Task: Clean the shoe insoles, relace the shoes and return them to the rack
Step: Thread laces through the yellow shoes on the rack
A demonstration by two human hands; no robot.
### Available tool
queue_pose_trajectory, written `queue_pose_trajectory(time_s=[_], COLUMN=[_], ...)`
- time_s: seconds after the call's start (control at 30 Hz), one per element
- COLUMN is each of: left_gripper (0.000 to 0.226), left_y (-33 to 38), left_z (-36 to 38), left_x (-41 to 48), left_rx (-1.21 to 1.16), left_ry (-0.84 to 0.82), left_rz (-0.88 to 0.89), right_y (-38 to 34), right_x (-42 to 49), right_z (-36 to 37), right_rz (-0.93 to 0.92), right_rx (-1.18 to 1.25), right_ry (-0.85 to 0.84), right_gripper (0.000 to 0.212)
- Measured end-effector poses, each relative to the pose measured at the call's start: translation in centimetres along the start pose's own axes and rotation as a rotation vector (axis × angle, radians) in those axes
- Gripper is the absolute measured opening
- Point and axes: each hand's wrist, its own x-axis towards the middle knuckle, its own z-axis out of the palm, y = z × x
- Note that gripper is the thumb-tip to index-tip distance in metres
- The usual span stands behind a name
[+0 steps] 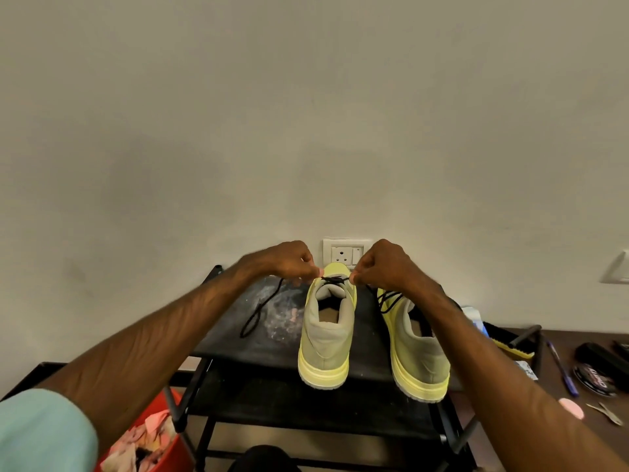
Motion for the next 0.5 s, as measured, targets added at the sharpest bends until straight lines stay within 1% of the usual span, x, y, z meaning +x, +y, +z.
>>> queue_pose_trajectory(time_s=[0.03, 0.1, 0.17, 0.27, 0.37, 0.4, 0.5], left_gripper=[0.029, 0.031, 0.029, 0.033, 0.039, 0.038, 0.026], left_y=[0.6, 1.8, 2.6, 3.0, 3.2, 3.3, 3.7], left_z=[-0.2, -0.2, -0.2, -0.2, 0.0, 0.2, 1.0], left_x=[0.1, 0.2, 0.5, 0.9, 0.8, 0.8, 0.6], left_rx=[-0.009, -0.047, -0.030, 0.004, 0.026, 0.037, 0.064], left_ry=[0.009, 0.041, 0.051, 0.002, -0.008, 0.020, 0.150], left_rz=[-0.040, -0.129, -0.164, -0.133, -0.091, -0.063, 0.006], right_y=[-0.4, -1.4, -2.6, -3.7, -4.2, -4.3, -4.4], right_x=[0.2, 0.5, 0.8, 1.4, 1.8, 1.8, 1.8], right_z=[-0.4, -1.0, -1.4, -1.5, -1.6, -1.7, -1.7], right_rz=[-0.019, -0.036, 0.007, 0.085, 0.070, 0.048, -0.007], right_rx=[0.008, 0.015, 0.044, 0.108, 0.147, 0.139, 0.109], right_ry=[-0.016, -0.059, -0.124, -0.161, -0.175, -0.186, -0.226], right_gripper=[0.005, 0.015, 0.025, 0.029, 0.030, 0.029, 0.022])
